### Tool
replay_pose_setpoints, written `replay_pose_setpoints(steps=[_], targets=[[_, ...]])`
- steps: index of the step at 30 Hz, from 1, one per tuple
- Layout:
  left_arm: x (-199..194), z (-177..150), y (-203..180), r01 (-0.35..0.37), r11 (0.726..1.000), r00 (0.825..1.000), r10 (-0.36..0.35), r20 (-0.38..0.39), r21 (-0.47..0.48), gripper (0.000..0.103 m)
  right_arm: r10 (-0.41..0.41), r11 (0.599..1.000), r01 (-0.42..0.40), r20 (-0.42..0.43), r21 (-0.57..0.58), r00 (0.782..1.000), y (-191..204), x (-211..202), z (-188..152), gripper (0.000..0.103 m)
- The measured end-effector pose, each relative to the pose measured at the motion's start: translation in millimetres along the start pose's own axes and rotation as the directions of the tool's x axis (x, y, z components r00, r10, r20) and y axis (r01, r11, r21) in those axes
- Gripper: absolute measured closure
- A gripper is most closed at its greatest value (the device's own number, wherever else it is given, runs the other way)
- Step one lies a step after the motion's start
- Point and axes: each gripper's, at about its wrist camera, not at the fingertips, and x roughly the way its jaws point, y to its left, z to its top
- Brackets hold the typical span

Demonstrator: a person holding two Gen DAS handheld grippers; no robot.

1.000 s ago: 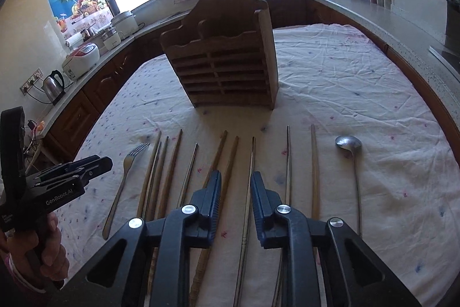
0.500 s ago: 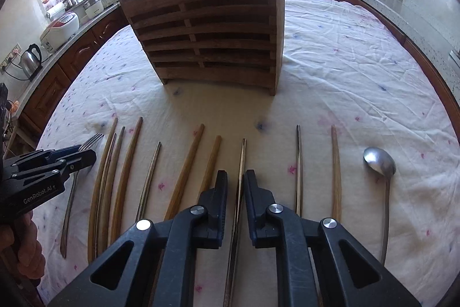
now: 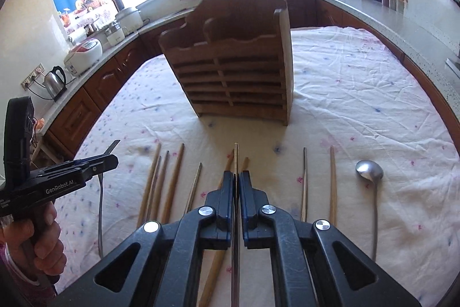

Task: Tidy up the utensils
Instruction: 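Carry the fork and chopstick into the wooden holder and open both tools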

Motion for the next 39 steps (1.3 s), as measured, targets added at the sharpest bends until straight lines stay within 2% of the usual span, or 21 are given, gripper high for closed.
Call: replay_pose_setpoints(steps=[11, 20, 27, 34, 36, 39], targets=[[-89, -3, -14, 0.066, 0.997, 0.984, -0.07, 0.165, 0.028, 0.082, 0.037, 0.999, -0.037, 0.19, -0.001, 0.981, 9, -96, 8, 0.099], [-119, 21, -22, 0.091, 0.995, 0.961, -0.101, 0.257, 0.05, 0.082, 0.045, 0.999, -0.035, 0.311, -0.038, 0.949, 19, -136, 41, 0.099], [-130, 67, -43, 0.104, 0.989, 0.936, -0.132, 0.327, 0.101, 0.082, 0.042, 0.999, -0.026, 0.382, -0.048, 0.923, 20, -146, 84, 0.099], [-136, 136, -78, 0.108, 0.981, 0.891, -0.167, 0.422, 0.16, 0.082, 0.016, 1.0, -0.003, 0.47, -0.028, 0.883, 11, -150, 144, 0.099], [-130, 157, -86, 0.109, 0.981, 0.881, -0.17, 0.441, 0.161, 0.082, 0.001, 1.0, 0.005, 0.481, -0.012, 0.877, 4, -145, 160, 0.098], [-109, 185, -91, 0.123, 0.983, 0.876, -0.173, 0.451, 0.137, 0.082, -0.016, 1.0, 0.01, 0.477, 0.014, 0.879, -8, -127, 178, 0.099]])
